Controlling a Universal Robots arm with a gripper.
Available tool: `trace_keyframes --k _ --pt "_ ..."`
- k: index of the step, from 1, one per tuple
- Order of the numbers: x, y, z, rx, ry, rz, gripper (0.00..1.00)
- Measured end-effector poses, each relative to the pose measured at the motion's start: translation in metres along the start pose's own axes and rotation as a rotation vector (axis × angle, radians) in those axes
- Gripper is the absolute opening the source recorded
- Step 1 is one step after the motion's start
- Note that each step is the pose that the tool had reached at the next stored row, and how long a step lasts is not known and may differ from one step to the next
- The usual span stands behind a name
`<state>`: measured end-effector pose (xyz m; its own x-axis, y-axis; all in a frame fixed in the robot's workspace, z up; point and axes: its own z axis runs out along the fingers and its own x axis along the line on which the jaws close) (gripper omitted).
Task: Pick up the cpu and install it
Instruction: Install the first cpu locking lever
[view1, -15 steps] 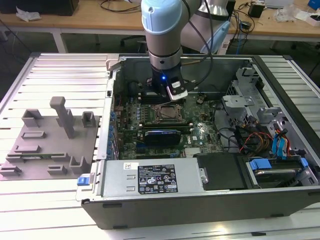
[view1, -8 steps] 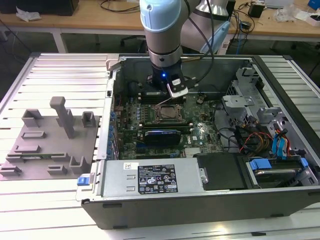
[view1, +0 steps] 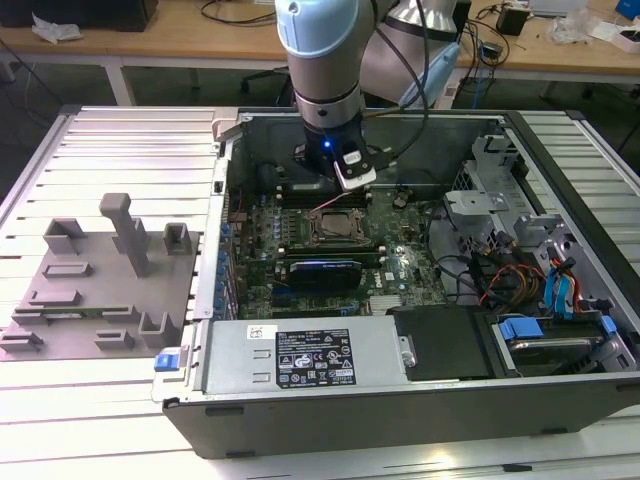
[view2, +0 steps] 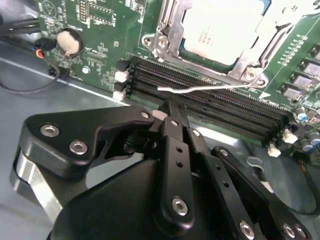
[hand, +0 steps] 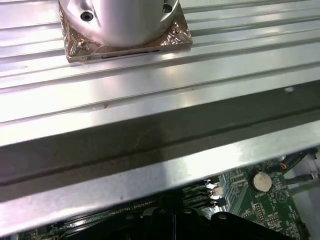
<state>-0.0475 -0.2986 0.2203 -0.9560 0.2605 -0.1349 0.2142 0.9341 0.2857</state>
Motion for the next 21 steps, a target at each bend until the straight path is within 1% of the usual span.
trace_keyframes --k 2,4,5,7,8,9,10,13,17,20,21 --pt "-0.0006 0.0013 -0.0044 0.0009 -0.0020 0.004 0.11" --pt "-0.0009 0.0020 -0.0069 0.0046 -0.0041 0.008 0.11" --pt "-0.0010 0.0022 -0.0077 0.0104 -0.0062 0.010 0.11" --pt "-0.0012 0.0020 -0.0083 0.0299 -0.0122 0.012 0.11" --pt "-0.0013 0.0018 -0.0084 0.0370 -0.0143 0.012 0.11" --pt "-0.0014 0.0016 -0.0084 0.0409 -0.0156 0.013 0.11" --pt "-0.0008 0.0010 -0.0087 0.0431 -0.0162 0.013 0.11" --pt "0.0024 -0.0006 -0.0096 0.0440 -0.0168 0.014 0.11" --pt "0.0036 -0.0024 -0.0098 0.0463 -0.0178 0.016 0.11" --pt "0.0053 -0.0052 -0.0059 0.0469 -0.0186 0.019 0.11" --pt "0.0065 -0.0074 -0.0028 0.0472 -0.0192 0.021 0.11"
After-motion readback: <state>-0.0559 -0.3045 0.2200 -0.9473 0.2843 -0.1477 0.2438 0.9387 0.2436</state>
